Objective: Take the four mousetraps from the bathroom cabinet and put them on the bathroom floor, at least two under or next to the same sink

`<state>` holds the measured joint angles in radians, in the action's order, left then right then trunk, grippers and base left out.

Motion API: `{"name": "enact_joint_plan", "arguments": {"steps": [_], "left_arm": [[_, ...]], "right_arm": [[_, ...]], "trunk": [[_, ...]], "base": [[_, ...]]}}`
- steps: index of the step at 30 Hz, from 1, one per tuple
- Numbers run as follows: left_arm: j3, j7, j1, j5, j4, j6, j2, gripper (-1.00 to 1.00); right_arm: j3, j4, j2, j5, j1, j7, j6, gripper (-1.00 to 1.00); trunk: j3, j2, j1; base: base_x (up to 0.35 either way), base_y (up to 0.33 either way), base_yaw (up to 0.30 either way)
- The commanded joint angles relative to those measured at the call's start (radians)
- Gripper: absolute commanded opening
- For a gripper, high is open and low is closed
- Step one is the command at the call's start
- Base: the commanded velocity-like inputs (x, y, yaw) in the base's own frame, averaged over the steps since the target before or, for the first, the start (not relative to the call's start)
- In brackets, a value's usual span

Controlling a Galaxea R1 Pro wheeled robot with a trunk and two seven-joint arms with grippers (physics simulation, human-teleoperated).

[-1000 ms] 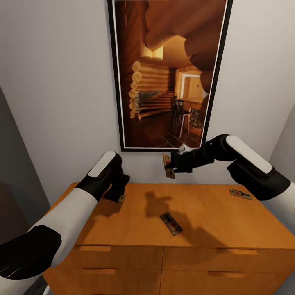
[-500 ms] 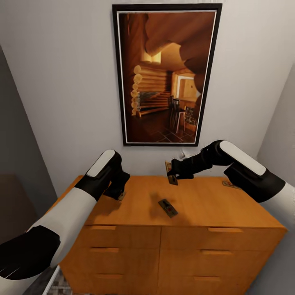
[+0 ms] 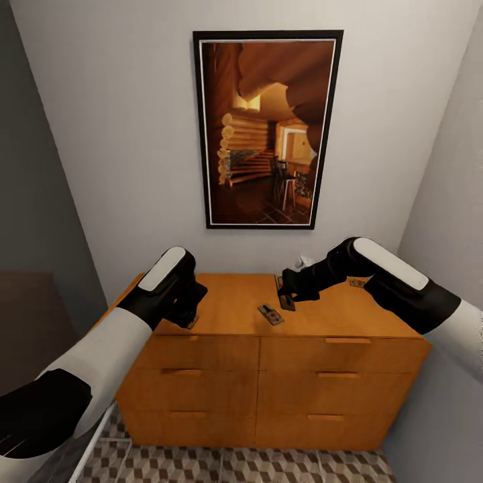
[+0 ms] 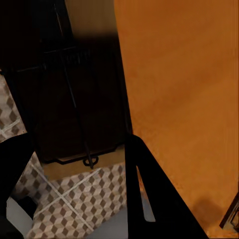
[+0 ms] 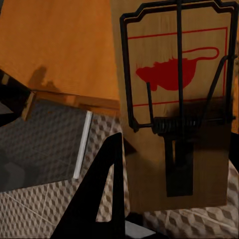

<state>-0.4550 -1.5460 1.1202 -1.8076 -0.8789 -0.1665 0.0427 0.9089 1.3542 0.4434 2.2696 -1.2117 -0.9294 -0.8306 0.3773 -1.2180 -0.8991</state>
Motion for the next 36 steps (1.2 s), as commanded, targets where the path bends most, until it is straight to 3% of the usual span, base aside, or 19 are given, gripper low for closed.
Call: {"name": "enact_joint_plan", "arguments": {"steps": [1, 7, 9, 10, 18, 21, 29, 31, 34, 36], "left_arm": [[-0.002, -0.004, 0.001, -0.002, 0.000, -0.019, -0.003, -1.00], [-0.002, -0.003, 0.001, -0.004, 0.005, -0.041, -0.016, -1.00], [-0.003, -0.003, 0.001, -0.004, 0.008, -0.044, -0.019, -1.00], [-0.004, -0.003, 0.001, -0.004, 0.010, -0.050, -0.021, -1.00], [-0.024, -0.003, 0.001, -0.003, 0.018, -0.071, -0.024, -1.00], [-0.045, -0.001, 0.001, -0.003, 0.038, -0.071, -0.026, -1.00], [-0.058, 0.004, 0.001, -0.002, 0.052, -0.071, -0.027, -1.00], [-0.073, 0.022, 0.001, -0.003, 0.071, -0.072, -0.027, -1.00], [-0.129, 0.077, 0.000, -0.007, 0.120, -0.088, -0.026, -1.00], [-0.172, 0.131, 0.000, -0.010, 0.166, -0.102, -0.022, -1.00]], "right_arm": [[0.009, -0.006, -0.001, 0.009, -0.002, -0.008, 0.002, -1.00], [0.035, -0.044, -0.008, 0.008, -0.002, -0.005, 0.006, -1.00], [0.067, -0.053, -0.009, 0.008, -0.002, -0.005, 0.023, -1.00], [0.107, -0.058, -0.009, 0.005, -0.002, -0.005, 0.069, -1.00], [0.125, -0.137, -0.009, 0.003, -0.002, -0.004, 0.084, -1.00], [0.157, -0.176, -0.012, 0.003, -0.001, 0.011, 0.085, -1.00], [0.208, -0.237, -0.014, -0.002, -0.001, 0.082, 0.086, -1.00], [0.235, -0.252, -0.015, -0.002, -0.001, 0.092, 0.086, -1.00], [0.281, -0.292, -0.019, -0.002, -0.001, 0.117, 0.087, -1.00], [0.333, -0.334, -0.035, -0.002, -0.001, 0.149, 0.087, -1.00]], "trunk": [[0.001, -0.001, 0.001], [0.001, -0.001, 0.001], [0.001, -0.001, 0.001], [0.001, -0.001, 0.001], [0.001, -0.001, 0.001], [0.001, -0.001, 0.001], [0.001, -0.001, 0.001], [0.001, -0.001, 0.001], [0.001, -0.001, 0.001], [0.001, -0.001, 0.001]], "base": [[-0.331, 0.000, 0.000], [-0.331, 0.000, 0.000], [-0.331, 0.000, 0.000], [-0.331, 0.000, 0.000], [-0.331, 0.000, 0.000], [-0.331, 0.000, 0.000], [-0.331, 0.000, 0.000], [-0.331, 0.000, 0.000], [-0.331, 0.000, 0.000], [-0.331, 0.000, 0.000]]}}
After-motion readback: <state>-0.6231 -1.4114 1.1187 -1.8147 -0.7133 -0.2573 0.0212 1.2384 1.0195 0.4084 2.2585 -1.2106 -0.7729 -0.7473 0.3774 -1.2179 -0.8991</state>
